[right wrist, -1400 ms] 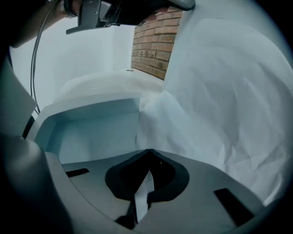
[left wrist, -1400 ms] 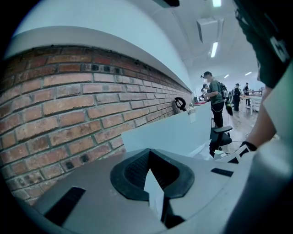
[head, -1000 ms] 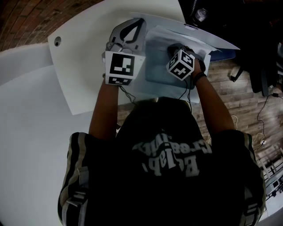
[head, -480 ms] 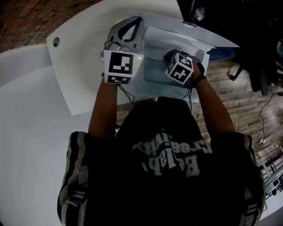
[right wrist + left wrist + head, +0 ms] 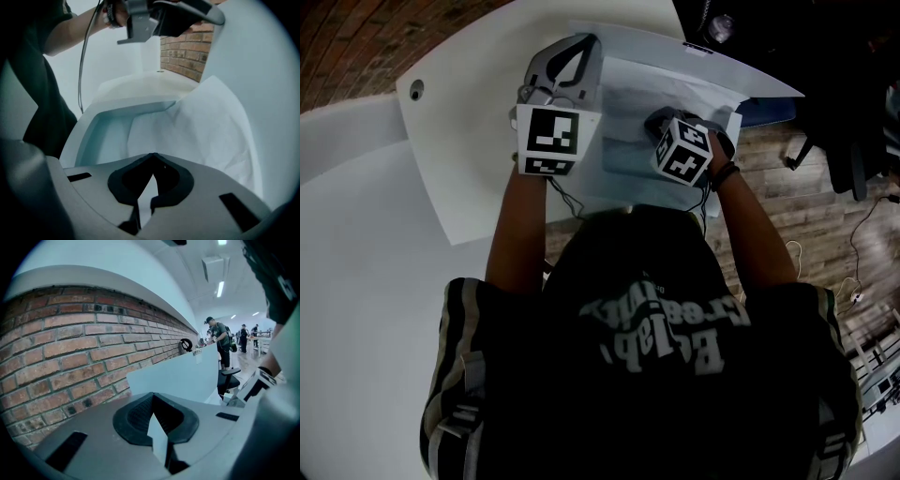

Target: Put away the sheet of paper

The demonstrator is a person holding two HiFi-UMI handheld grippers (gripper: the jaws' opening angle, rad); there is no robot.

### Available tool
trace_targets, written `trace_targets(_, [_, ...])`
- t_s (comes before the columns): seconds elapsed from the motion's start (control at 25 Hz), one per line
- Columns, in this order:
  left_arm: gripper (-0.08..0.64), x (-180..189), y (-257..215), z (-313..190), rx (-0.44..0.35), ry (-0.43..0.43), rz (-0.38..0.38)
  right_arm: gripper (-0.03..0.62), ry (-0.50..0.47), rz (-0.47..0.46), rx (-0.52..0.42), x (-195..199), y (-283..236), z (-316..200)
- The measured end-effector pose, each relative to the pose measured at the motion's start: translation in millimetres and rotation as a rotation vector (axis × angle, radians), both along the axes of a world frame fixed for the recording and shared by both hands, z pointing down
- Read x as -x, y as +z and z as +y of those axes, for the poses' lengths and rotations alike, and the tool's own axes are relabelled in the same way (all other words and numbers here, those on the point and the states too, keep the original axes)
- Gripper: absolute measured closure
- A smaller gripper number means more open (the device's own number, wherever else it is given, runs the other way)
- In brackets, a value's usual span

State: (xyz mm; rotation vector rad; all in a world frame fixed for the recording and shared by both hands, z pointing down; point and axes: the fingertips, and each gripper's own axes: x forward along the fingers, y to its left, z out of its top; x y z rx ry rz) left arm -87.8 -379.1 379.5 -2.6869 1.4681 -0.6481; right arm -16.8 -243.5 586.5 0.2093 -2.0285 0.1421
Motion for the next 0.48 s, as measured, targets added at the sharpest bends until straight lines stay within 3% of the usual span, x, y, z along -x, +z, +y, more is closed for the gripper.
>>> trace_targets(0.16, [0.558, 0.6, 1.7, 0.9, -0.003, -0.004, 0.002, 0.598, 0.112, -0.018, -0.143, -8.3, -12.5, -45.2])
trace_targets(0.32, [0.558, -1.4, 1.5, 0.6, -0.001, -0.003, 0.001, 0.598, 0.08, 0.08, -0.161, -21.6, 10.3, -51.2])
trace_targets(0.48, [0.558, -1.3, 2.1, 0.7, 0.001, 0.0, 0.002, 0.598, 0.04, 0.101, -0.178, -21.6, 16.5, -50.4])
